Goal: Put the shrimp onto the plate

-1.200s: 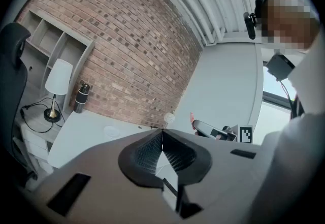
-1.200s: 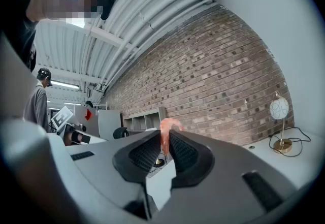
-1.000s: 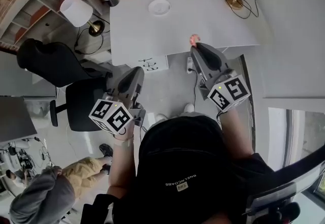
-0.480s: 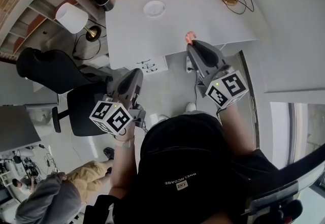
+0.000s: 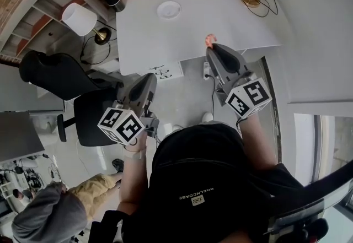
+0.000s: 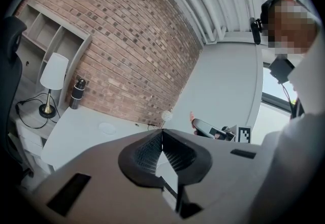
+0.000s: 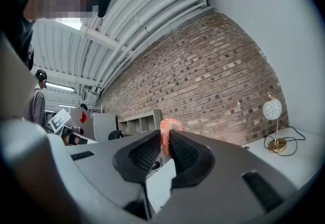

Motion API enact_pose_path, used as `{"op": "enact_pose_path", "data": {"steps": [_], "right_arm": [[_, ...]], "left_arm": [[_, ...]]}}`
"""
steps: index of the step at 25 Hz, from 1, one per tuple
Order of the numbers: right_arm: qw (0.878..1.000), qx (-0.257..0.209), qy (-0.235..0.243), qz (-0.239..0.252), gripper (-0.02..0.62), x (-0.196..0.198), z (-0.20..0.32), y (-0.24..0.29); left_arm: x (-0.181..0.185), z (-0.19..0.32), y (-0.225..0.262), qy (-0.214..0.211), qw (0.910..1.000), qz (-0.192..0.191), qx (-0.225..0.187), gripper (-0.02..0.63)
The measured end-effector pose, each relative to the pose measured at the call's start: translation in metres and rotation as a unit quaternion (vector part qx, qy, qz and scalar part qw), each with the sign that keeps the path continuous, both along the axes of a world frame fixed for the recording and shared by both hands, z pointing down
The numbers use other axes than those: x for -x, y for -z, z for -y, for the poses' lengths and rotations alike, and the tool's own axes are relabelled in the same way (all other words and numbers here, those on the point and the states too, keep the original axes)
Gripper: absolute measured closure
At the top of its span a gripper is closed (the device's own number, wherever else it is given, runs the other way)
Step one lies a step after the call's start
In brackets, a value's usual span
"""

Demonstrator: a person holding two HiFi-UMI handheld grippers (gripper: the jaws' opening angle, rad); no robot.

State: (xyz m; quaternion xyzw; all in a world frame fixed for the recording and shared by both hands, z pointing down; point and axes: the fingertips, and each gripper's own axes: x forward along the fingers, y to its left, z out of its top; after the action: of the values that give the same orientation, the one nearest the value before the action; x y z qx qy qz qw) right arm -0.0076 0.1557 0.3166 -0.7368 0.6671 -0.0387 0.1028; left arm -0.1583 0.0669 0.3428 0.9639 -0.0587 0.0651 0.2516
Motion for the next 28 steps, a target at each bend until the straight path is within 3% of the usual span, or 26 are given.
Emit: {"op": "enact_pose_path", "data": {"steps": [28], "right_arm": [[0.999, -0.015, 0.016, 0.032, 0.543, -0.08, -0.059, -0.024]], "left_arm": [[-0.073, -0.064, -0.004, 0.024, 0.9991, 0.024, -0.025, 0.603]]}}
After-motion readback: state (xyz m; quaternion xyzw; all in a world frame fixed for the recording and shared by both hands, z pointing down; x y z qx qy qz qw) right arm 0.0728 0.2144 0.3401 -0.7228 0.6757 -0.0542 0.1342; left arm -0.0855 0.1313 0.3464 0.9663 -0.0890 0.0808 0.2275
